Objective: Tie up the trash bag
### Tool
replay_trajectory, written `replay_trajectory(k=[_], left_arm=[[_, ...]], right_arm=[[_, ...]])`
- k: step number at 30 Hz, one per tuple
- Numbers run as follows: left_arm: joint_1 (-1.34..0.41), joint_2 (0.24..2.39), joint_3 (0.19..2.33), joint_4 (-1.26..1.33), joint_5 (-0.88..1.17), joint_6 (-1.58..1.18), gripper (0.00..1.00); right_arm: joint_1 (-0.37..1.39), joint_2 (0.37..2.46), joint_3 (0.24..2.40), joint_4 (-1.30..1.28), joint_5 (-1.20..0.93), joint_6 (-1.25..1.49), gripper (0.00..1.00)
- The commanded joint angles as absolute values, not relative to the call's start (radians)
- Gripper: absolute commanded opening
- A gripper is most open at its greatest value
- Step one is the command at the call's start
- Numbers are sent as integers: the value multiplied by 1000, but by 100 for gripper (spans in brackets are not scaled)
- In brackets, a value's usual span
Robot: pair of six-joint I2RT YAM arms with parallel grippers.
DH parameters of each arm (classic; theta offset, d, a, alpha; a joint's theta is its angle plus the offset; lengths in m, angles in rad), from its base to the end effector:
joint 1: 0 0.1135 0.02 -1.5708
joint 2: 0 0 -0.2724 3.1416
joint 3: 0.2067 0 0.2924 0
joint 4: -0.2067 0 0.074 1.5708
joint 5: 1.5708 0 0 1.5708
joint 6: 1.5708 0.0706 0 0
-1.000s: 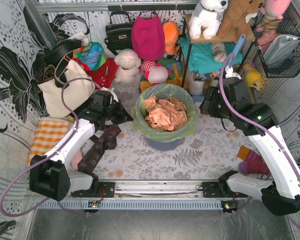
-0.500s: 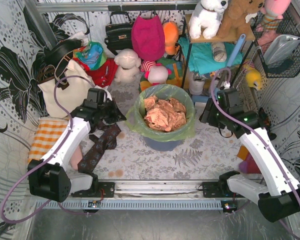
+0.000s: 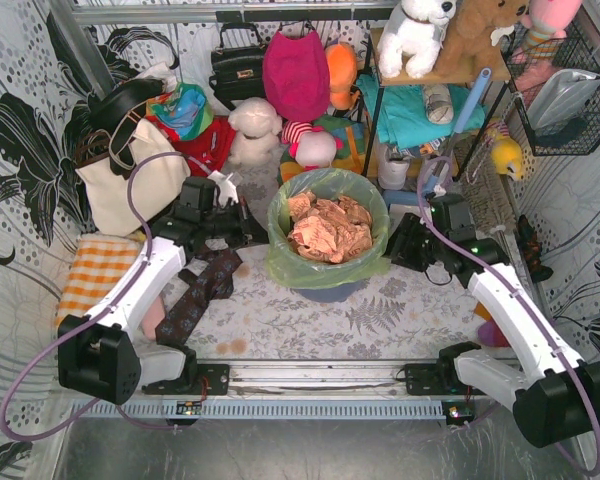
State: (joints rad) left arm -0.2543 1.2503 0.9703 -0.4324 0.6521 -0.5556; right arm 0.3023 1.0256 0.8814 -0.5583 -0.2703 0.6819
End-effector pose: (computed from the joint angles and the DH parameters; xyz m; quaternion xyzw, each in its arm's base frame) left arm 0.3031 -0.1230 0.2656 0.0025 0.8716 -0.4230 0.2476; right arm 0.2607 0.1010 0.2729 0.1139 0.8935 0.3047 0.3096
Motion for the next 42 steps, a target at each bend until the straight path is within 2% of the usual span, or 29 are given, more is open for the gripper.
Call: replay_trajectory(k=[1,4,8,13,18,28,33,37,42], left_arm=[[-275,1258,1003,-388,693,-544,0],[-285,1254,999,-381,694,-550,0],[-297,1243,1003,-382,693,-551,0],[-298,1231,1008,-396,678,-549,0],[-298,1229,1008,-407,675,-544,0],[-298,1233,1021,-432,652,-531,0],[-298,1238,1036,-449,644,-521,0],[-299,1239,1038,-451,644,-518,0],[-298,1240,1038,-448,644,-520,0]], right_arm=[[295,1032,824,-460,-318,714,47],[295,1042,800,-432,-311,716,46],[294,1051,791,-443,-282,696,38],[295,1061,762,-431,-274,685,35],[295,1080,743,-431,-241,661,39],[293,1050,790,-515,-154,617,0],[293,1024,855,-573,-152,590,1],[293,1043,893,-573,-148,578,31],[278,1109,912,-518,-204,571,36]])
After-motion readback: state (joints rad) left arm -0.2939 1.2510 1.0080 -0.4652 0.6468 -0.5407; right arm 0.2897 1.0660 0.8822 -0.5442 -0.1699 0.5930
